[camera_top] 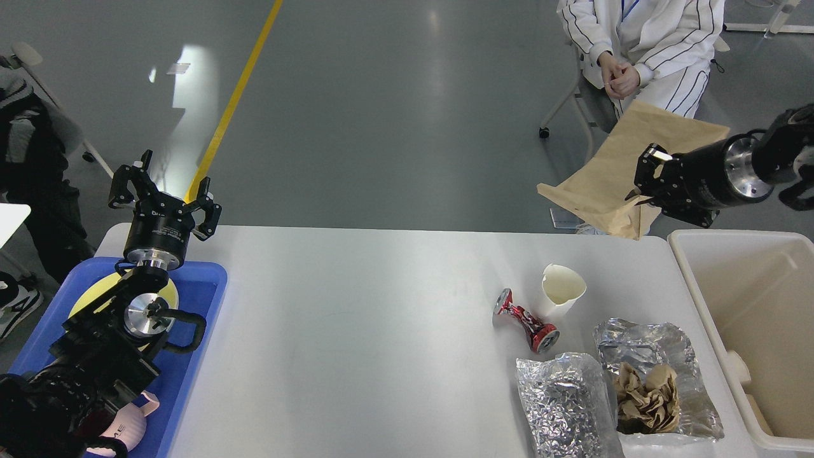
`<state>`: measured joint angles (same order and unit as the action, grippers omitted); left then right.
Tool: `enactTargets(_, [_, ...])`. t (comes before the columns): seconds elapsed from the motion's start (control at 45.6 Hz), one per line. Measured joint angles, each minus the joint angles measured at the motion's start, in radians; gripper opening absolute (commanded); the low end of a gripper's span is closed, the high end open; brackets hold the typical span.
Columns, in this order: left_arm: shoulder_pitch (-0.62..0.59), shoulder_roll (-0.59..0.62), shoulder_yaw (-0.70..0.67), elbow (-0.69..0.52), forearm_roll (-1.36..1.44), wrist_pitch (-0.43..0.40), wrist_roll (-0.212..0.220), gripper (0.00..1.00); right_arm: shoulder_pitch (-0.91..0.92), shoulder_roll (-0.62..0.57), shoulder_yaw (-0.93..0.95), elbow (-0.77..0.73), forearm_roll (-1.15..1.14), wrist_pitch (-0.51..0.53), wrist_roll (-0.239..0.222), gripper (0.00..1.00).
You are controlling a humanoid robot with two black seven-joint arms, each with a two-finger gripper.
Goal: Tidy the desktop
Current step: 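Grasp the brown paper bag, lift it and drop it into the white bin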
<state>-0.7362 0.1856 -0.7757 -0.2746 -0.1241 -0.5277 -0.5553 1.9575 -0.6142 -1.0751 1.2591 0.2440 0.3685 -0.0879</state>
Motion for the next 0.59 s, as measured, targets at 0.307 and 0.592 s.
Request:
enactTargets(0.307, [0.0,0.0,-0.001,0.0,0.0,0.0,0.0,0.97,0.267,0.074,0.012,0.265,-0.138,0.268,-0.001,0.0])
enactTargets(0.592, [0.0,0.0,-0.001,0.0,0.0,0.0,0.0,0.97,0.244,0.106,-0.066,0.24,-0.163,0.237,-0.002,0.0])
